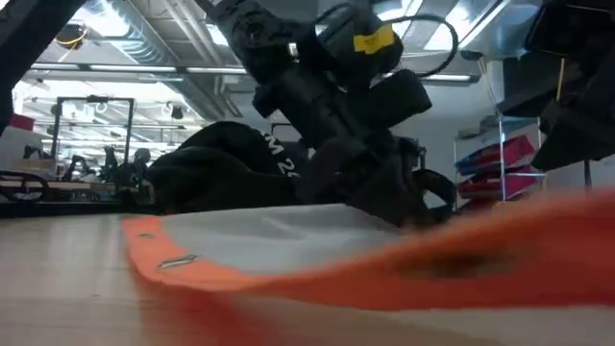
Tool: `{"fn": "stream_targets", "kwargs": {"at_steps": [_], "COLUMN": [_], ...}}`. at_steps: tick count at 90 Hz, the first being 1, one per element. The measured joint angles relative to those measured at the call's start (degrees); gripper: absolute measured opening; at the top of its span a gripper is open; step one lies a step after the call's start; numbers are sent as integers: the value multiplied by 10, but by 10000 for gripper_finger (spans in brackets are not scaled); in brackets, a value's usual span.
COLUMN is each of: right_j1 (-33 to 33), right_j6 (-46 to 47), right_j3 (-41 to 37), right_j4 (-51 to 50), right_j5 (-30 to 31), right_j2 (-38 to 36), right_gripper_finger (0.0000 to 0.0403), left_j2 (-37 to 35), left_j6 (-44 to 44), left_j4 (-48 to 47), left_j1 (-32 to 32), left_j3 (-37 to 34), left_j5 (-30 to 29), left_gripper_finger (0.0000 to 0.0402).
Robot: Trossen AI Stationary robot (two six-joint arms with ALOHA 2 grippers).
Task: Unpack backpack
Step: Put the pink charger adapter into the white zip bag
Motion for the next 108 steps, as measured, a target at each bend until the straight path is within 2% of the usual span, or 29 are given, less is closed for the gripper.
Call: {"fn": "stream_targets", "kwargs": {"at_steps": [13,34,50,62,79,108], "right_j1": [0,-1,-7,-28,-61,-102], "right_j6": [1,-36,-49,-51,-120,-122], "right_j3": [0,-1,-2,-2,-2,-3], "right_j4": [-24,-26,-15,0,117,114], "right_j5": [21,99,106,74,-10,-40], "right_j2": [0,0,0,22,81,135], "right_gripper_finger": [308,308,308,308,308,308], "left_j2": [-19,-21,-21,-21,-21,-43], "left_j6": [12,55,64,62,62,54], "left_j4": [-7,-3,-1,1,8,-8], "left_j1": [-11,-34,-44,-48,-48,-55], "left_j3": [0,-1,-1,0,0,0], "left_j5": [-28,-88,-114,-127,-131,-152], "left_gripper_finger": [0,0,0,0,0,0]}}
